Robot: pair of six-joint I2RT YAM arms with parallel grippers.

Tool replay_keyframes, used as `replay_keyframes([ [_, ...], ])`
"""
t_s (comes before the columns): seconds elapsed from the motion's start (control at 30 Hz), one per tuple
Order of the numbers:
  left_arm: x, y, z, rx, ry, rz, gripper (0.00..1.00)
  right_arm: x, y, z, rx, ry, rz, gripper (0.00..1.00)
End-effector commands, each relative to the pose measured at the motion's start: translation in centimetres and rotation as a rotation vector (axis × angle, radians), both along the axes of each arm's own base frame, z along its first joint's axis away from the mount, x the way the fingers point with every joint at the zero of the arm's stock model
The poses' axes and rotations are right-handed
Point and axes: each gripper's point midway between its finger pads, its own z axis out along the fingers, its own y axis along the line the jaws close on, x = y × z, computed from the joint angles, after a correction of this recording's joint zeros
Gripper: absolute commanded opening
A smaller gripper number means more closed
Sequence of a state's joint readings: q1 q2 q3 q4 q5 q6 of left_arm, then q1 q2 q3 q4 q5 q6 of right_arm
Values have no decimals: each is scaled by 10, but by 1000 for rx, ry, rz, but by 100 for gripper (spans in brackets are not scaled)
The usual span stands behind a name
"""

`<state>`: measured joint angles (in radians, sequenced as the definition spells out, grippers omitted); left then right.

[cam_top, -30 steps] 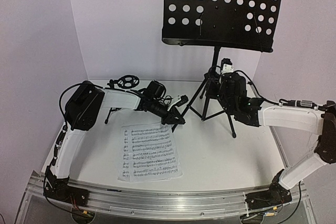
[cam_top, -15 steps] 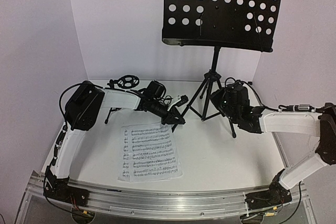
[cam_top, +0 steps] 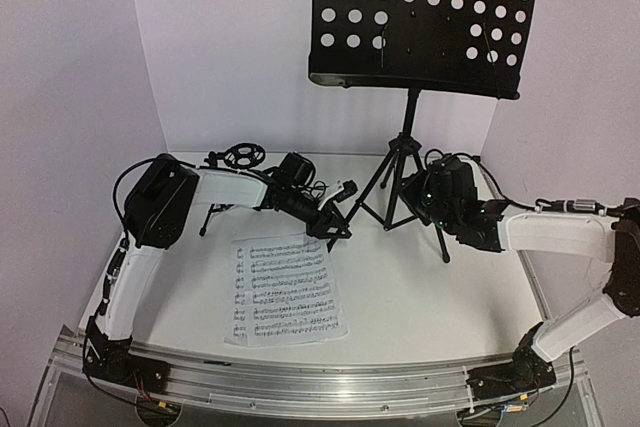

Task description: Set up the instrument practice props

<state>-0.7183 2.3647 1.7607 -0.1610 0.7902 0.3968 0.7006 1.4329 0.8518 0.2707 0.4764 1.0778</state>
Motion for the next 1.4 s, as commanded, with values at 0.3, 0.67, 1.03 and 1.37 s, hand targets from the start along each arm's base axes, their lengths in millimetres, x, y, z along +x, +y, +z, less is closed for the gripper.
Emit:
replay_keyframes([
  [0.3, 24, -4, 65, -38, -88, 1, 67, -39, 27, -1, -403, 61, 394, 41],
  [0.67, -3, 25, 99, -33, -102, -25, 76, -67, 28, 2, -607, 106, 611, 90],
  [1.03, -58, 94, 123, 69, -131, -58, 83, -126, 38, -29, -817, 277, 927, 91],
  [1.37, -92, 180, 83, 165, -60, 226, 77, -106, 153, -90, -432, 466, 961, 67],
])
